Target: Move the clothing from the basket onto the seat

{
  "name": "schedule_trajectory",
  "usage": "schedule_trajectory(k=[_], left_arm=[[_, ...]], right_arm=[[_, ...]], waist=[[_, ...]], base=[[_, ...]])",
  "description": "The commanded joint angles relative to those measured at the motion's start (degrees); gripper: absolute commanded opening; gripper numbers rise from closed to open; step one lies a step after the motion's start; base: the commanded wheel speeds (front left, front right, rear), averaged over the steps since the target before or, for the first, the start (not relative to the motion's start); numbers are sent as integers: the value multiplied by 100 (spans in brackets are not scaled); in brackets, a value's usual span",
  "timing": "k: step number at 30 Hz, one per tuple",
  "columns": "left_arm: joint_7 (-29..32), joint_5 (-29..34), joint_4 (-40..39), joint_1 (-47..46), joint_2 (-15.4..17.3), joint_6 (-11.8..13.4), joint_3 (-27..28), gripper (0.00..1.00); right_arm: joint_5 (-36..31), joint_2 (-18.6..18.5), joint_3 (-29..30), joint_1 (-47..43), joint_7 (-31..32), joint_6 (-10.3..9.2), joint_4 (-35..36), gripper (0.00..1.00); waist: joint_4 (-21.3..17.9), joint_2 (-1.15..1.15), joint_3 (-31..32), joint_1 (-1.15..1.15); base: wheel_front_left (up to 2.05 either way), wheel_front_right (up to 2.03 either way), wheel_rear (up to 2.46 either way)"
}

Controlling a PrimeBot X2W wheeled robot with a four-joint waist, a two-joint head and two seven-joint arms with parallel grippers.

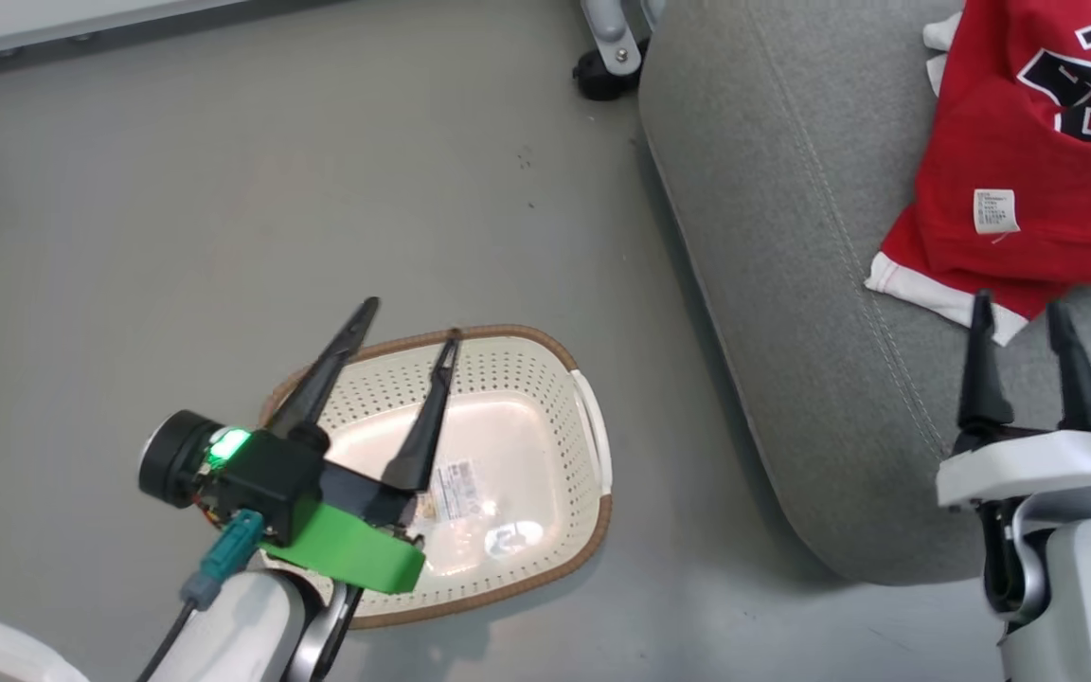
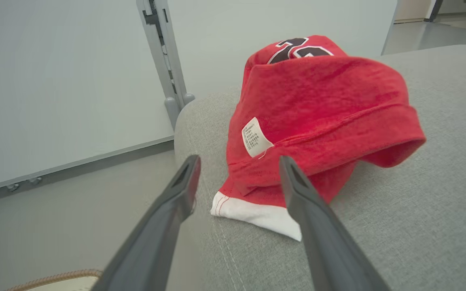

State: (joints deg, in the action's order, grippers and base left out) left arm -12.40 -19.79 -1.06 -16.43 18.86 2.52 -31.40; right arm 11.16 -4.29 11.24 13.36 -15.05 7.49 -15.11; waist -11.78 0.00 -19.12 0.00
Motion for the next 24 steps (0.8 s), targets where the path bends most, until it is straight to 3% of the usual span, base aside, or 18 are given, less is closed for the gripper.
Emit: schedule_trajectory(k=[1,14,24], left_arm=[[-67,-55,103,106,-30,90,107,100],[-283,-170,642,580,-398,538,1287,100],[-281,135,727,1354,-627,308,2132,100]], right_arm=[[-119,23,-123,-154,-16,-1,165,100],[-639,132,-939,-1033,320,0,1528,100],[-576,131,-1036,-1693,683,0,2036,100]], waist=[[265,0,229,0],[1208,0,709,0],[1448,0,1190,0]], base=[[0,0,0],[0,0,0],[0,0,0]])
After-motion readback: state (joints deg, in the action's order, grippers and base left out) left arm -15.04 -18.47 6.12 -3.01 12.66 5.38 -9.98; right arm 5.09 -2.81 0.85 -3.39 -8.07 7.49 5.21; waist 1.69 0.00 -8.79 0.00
